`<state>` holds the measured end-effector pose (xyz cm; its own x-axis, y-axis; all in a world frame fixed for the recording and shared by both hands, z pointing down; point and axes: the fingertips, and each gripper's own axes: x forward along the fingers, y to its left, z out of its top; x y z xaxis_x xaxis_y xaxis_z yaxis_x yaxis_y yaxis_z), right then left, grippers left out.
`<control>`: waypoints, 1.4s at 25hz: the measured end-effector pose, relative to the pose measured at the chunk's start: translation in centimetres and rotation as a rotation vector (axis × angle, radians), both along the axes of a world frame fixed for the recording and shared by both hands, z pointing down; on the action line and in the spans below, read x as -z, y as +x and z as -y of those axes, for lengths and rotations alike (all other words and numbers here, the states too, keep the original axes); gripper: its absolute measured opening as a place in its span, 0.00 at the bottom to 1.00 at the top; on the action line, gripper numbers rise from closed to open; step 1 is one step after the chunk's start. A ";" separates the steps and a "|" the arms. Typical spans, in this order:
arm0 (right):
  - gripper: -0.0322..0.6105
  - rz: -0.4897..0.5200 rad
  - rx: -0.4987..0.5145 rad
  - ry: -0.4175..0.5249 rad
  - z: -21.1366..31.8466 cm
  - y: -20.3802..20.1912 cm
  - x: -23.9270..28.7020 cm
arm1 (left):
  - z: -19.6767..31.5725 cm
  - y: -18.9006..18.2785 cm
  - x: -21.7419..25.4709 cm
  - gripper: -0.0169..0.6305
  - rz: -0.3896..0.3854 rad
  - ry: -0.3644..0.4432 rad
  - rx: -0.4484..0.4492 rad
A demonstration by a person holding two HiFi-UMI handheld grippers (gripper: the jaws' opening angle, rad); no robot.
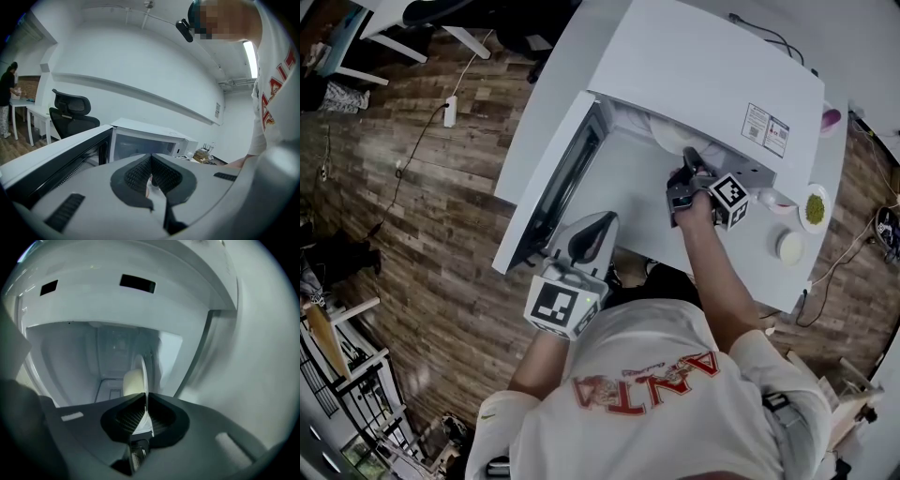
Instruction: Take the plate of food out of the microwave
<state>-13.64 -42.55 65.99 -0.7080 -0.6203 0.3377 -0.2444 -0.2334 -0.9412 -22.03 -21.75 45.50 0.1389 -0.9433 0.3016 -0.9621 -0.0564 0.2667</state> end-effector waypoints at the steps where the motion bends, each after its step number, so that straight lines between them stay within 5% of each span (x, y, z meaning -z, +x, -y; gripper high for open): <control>1: 0.08 0.006 0.001 0.010 0.0 0.0 0.2 | 0.0 0.0 0.0 0.04 0.000 0.000 0.001; 6: 0.08 0.054 0.004 0.085 0.1 -0.1 1.8 | -0.1 0.0 0.2 0.04 0.000 0.001 -0.001; 35: 0.08 0.113 -0.014 0.141 -10.1 5.3 5.8 | -3.6 2.2 2.7 0.04 0.017 0.072 -0.149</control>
<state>-8.35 -32.48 60.19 -0.7274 -0.6659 0.1657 -0.1329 -0.1002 -0.9861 -19.79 -18.17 42.77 0.2744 -0.9318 0.2377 -0.9460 -0.2173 0.2404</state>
